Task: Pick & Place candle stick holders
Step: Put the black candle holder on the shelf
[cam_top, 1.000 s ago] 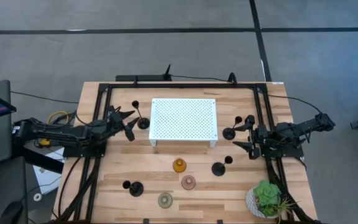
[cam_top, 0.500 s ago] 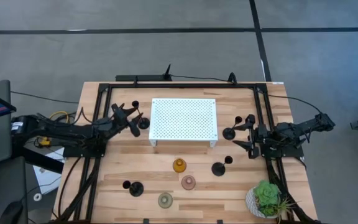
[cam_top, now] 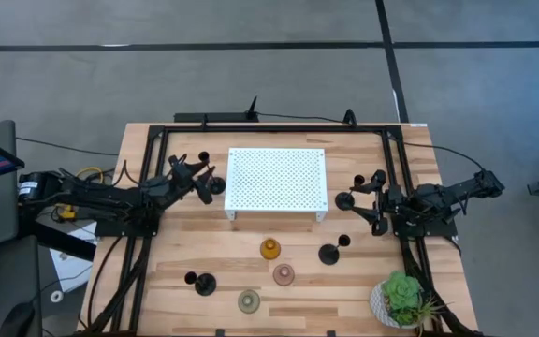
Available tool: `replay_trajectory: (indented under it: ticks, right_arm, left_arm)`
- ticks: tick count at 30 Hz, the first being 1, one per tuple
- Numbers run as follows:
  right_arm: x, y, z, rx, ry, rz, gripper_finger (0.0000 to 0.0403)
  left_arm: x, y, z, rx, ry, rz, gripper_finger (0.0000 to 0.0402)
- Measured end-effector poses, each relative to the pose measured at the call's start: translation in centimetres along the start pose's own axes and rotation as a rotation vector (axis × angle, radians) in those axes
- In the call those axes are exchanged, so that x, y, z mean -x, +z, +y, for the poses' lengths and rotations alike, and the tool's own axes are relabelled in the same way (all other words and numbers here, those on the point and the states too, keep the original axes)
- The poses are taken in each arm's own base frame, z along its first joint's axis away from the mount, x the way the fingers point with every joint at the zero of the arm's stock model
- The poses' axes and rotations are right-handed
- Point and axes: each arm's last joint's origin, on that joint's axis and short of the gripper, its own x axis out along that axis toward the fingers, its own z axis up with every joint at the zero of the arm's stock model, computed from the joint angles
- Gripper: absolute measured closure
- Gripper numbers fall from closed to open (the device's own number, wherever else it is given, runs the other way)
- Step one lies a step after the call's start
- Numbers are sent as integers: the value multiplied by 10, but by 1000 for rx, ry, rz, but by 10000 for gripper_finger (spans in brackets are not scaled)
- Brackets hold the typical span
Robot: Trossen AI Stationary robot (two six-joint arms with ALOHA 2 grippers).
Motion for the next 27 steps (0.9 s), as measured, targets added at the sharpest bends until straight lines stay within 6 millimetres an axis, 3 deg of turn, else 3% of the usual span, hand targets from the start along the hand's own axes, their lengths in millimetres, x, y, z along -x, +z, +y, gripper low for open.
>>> replay_trajectory:
  ticks: [8,27]
  right_arm:
    - [0,0,0,0,0,0,127]
    - [0,0,0,0,1,0,127]
  left_arm:
    - [0,0,0,0,-2,0,328]
    - [1,0,-2,-33,-22,2,385]
